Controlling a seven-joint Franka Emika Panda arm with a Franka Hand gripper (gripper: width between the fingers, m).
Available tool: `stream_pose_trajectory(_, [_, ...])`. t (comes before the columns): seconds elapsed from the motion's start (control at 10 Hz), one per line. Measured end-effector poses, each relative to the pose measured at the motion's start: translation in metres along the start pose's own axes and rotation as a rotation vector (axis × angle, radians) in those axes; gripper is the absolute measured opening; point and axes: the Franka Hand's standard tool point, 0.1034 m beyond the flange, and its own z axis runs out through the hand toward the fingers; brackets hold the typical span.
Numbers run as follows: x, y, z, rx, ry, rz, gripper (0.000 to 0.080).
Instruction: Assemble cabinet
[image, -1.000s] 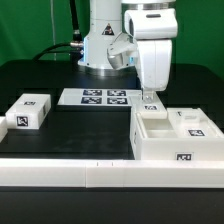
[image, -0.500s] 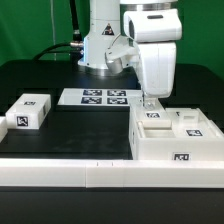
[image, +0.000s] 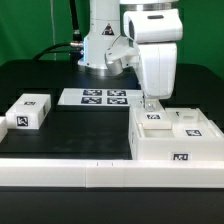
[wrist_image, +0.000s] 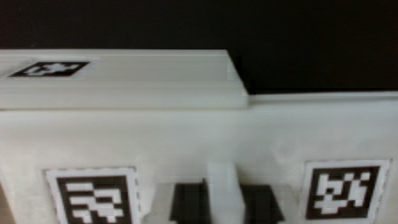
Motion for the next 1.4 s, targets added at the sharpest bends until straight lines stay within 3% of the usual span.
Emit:
stream_pose_trajectory(0.1, [-0.001,0.008,0.0,0.008,0.001,0.003,0.0071])
stream_pose_trajectory(0.3, [0.0,0.026,0.0,-0.008,0.008,0.006,0.007])
stream_pose_trajectory(0.6, [0.0,0.037,0.0,-0.02,0.013,0.006,0.0071])
stream_pose_trajectory(0.8, [0.0,0.056,0.0,-0.034,0.021,0.012,0.0071])
stream_pose_trajectory(1.2, [0.0,0.056,0.001,-0.03,0.021,0.013,0.0072])
stream_pose_trajectory(1.3, [0.0,0.056,0.001,-0.03,0.021,0.013,0.0278])
stream_pose_trajectory(1.4, [0.0,0.056,0.001,-0.03,0.021,0.013,0.0413])
